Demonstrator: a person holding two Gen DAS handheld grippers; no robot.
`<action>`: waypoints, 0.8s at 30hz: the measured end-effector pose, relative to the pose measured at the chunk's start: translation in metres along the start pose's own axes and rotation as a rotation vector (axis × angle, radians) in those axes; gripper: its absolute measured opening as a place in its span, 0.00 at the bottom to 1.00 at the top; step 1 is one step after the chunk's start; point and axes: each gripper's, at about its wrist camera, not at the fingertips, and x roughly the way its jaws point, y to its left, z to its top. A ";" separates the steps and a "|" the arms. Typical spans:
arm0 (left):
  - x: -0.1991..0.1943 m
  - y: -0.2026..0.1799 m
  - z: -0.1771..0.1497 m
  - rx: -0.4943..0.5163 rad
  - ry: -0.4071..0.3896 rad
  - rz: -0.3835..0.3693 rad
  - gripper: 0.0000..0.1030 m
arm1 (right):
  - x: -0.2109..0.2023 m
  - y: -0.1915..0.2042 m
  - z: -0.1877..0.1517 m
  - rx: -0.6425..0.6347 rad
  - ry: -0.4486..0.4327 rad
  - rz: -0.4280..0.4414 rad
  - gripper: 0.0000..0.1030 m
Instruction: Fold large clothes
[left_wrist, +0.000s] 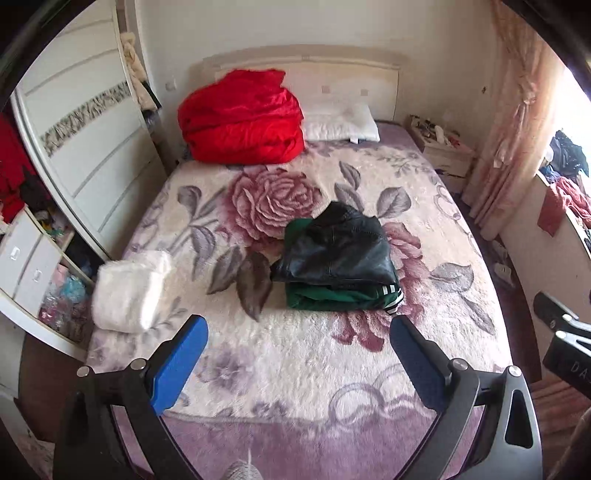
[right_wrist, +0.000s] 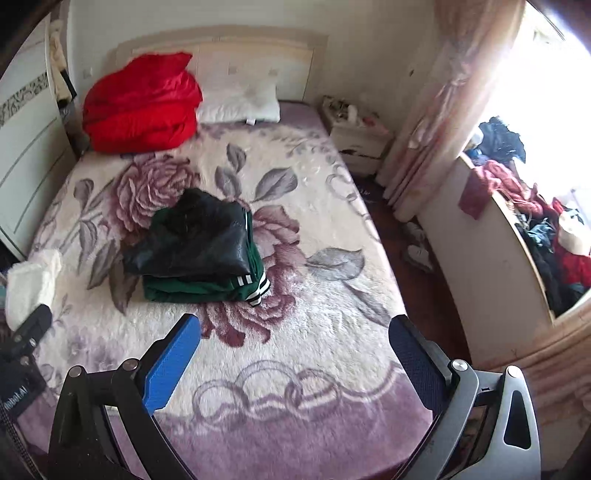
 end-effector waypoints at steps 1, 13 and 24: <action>-0.018 0.001 -0.002 -0.006 -0.013 0.001 0.98 | -0.020 -0.004 -0.003 0.001 -0.020 -0.006 1.00; -0.146 0.008 -0.020 -0.024 -0.148 0.022 0.98 | -0.196 -0.052 -0.037 0.007 -0.183 0.035 1.00; -0.192 0.009 -0.040 -0.040 -0.213 0.023 0.98 | -0.270 -0.065 -0.063 -0.010 -0.263 0.069 1.00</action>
